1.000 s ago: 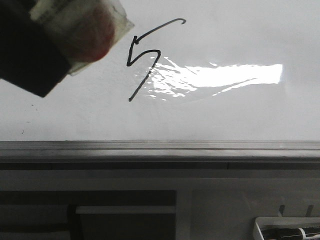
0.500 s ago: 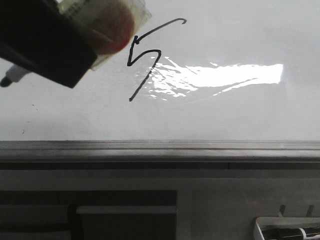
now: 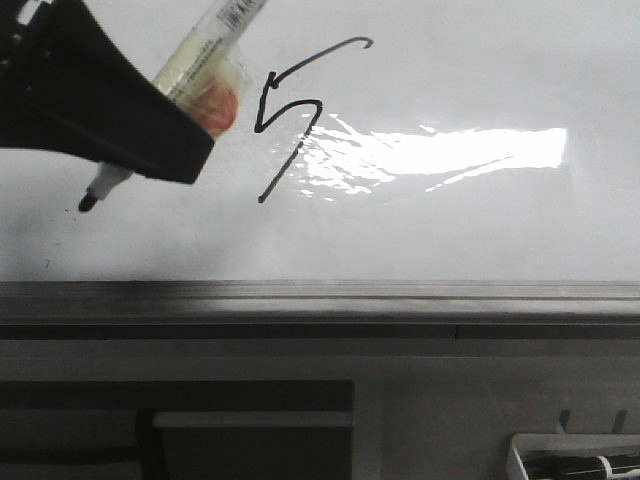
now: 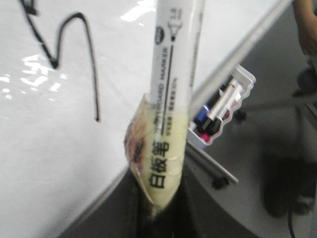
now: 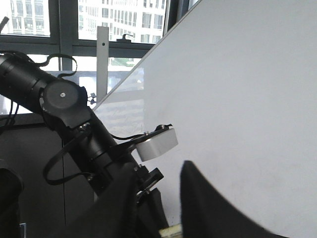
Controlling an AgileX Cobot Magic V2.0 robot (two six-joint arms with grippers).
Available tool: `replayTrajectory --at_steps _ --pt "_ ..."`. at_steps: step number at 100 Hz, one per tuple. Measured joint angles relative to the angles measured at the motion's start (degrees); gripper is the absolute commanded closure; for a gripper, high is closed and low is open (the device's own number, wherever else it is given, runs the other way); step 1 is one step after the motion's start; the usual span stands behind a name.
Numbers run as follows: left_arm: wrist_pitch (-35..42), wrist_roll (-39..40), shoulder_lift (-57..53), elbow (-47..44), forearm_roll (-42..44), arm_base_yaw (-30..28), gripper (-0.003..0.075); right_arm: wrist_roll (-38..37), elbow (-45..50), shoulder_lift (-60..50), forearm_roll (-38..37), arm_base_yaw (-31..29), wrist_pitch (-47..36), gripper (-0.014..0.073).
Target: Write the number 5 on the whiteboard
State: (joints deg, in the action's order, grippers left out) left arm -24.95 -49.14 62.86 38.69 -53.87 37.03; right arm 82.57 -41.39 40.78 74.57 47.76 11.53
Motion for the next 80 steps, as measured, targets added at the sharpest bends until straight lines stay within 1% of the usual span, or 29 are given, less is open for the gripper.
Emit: replayTrajectory --at_steps 8,15,24,32,45,52,67,80 --pt "4.63 3.16 0.00 0.00 -0.34 0.00 0.0741 -0.25 0.78 -0.37 0.31 0.00 -0.51 0.0654" --pt "7.19 5.89 0.00 0.00 -0.22 0.00 0.0741 -0.73 2.43 -0.60 0.28 0.00 -1.73 0.0654" --pt "8.62 10.02 0.00 0.00 1.55 0.00 0.0741 -2.76 5.30 -1.44 0.28 0.00 -3.34 0.0654" --pt "9.35 13.49 -0.12 0.00 4.69 0.00 0.0741 -3.58 7.41 -2.42 0.36 0.00 -3.06 0.0654" --pt "10.64 18.29 -1.20 -0.20 9.30 0.00 0.0741 -4.18 8.79 -4.46 0.36 0.00 -1.88 0.0654" --pt "13.13 20.41 -1.48 -0.24 10.22 0.00 0.0741 -4.27 8.84 -5.30 0.36 0.10 -1.88 0.0654" --pt "20.10 22.64 -0.43 -0.33 9.18 0.00 0.0741 -4.40 8.94 -5.41 0.36 0.10 -2.20 0.0654" --pt "21.90 22.91 1.78 -0.33 8.33 0.00 0.0741 -4.62 8.98 -5.41 0.36 0.10 -2.20 0.0654"
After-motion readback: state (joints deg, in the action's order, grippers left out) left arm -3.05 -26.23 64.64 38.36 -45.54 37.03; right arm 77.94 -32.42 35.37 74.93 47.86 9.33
